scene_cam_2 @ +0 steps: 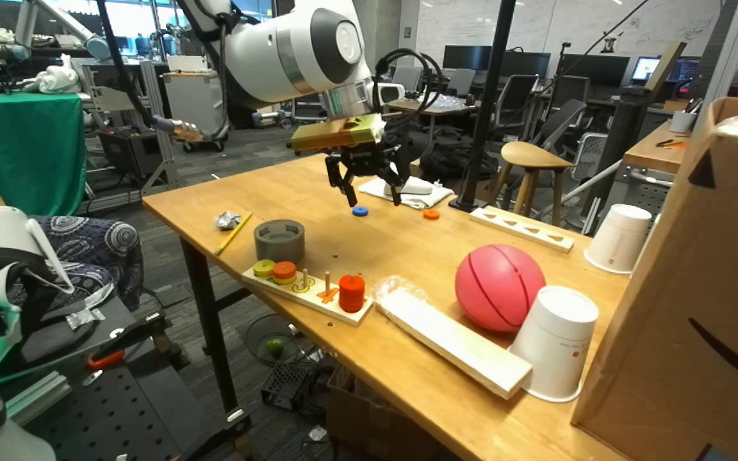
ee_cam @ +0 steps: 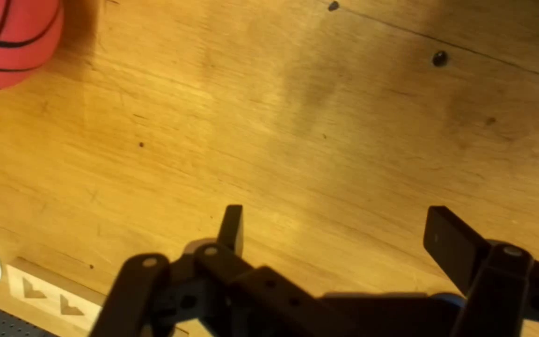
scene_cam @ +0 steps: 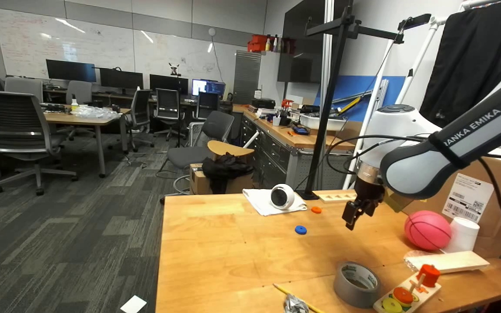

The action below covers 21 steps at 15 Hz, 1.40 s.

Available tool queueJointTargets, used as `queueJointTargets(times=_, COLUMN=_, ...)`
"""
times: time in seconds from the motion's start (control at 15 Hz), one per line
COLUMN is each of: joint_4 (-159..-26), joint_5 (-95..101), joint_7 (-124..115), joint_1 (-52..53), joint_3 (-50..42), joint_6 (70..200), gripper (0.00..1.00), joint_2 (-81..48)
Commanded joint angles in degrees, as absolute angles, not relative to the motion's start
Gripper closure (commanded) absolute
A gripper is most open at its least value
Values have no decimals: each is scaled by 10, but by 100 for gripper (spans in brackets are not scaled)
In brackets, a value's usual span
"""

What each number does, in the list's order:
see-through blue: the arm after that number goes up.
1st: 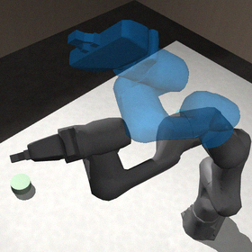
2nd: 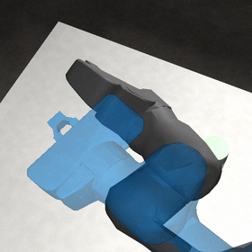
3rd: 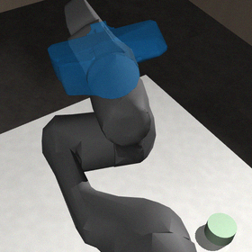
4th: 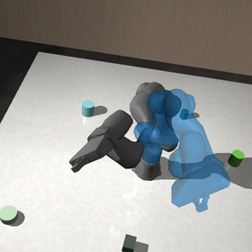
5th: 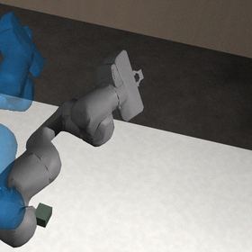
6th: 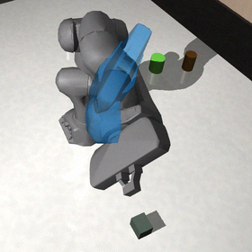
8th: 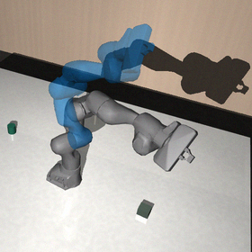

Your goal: Move the red ball to the right

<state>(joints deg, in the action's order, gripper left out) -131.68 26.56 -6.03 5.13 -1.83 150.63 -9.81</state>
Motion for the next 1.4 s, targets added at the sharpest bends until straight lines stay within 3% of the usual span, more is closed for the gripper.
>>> queueJointTargets(times=0.0, joint_4=-1275, joint_5=294, joint_7=-89, joint_1=49, joint_3=-39, joint_6=1454, gripper=0, joint_2=-132)
queueJointTargets(times=0.73, joint_4=-1233, joint_5=365, joint_7=-211, joint_1=37, joint_3=-93, joint_6=1253, gripper=0, joint_2=-165)
queueJointTargets(times=1.33, joint_4=-1231, joint_5=340, joint_7=-224, joint_1=-5, joint_3=-92, joint_6=1219, gripper=0, joint_2=-162)
